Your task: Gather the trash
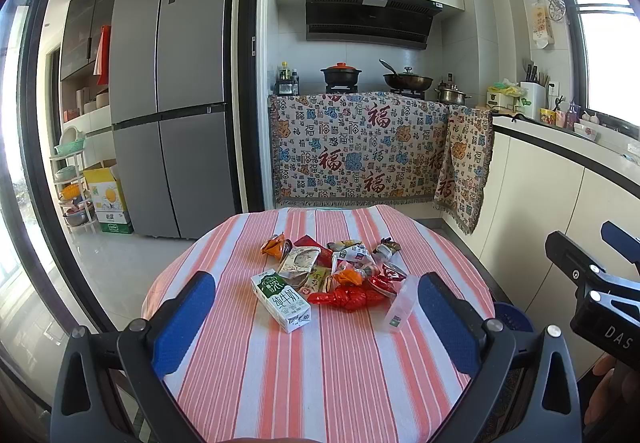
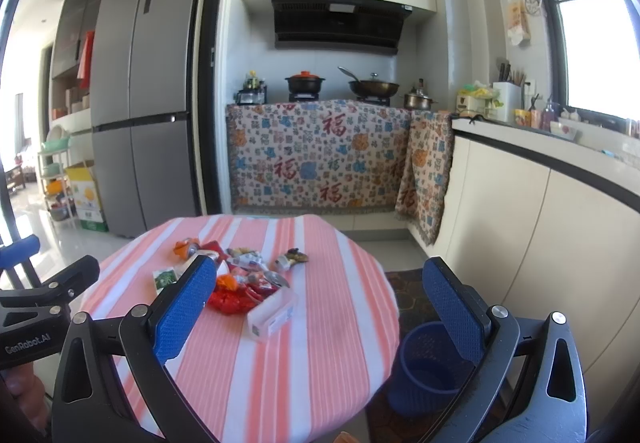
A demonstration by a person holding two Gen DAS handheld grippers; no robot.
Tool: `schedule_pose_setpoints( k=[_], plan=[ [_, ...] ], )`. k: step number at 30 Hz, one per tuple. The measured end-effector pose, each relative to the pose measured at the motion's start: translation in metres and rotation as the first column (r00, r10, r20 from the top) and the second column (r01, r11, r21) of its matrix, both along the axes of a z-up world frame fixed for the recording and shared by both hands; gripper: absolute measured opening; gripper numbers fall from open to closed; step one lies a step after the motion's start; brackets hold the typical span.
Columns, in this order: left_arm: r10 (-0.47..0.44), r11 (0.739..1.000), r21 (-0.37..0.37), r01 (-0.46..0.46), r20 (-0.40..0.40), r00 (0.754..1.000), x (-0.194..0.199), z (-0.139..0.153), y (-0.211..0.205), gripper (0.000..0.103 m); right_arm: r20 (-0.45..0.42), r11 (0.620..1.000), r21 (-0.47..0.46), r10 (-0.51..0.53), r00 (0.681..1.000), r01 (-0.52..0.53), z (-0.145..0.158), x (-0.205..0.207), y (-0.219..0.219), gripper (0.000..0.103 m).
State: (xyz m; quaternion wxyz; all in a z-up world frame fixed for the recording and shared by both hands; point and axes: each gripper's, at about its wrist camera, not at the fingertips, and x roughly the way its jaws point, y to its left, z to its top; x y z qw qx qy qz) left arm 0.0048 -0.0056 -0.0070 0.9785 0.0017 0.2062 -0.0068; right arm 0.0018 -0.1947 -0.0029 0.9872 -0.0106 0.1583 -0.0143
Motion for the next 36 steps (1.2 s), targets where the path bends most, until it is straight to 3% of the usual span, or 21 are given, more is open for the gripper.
schedule_pose_setpoints(
  k=[36],
  plan=[
    [0.000, 1.000, 0.001, 0.000, -0.001, 1.000, 0.0002, 0.0000, -0.0001, 0.103, -0.016, 1.000, -0.002, 0.000, 1.000, 0.000, -0.0035, 0.0009, -0.0015, 0.103]
  ],
)
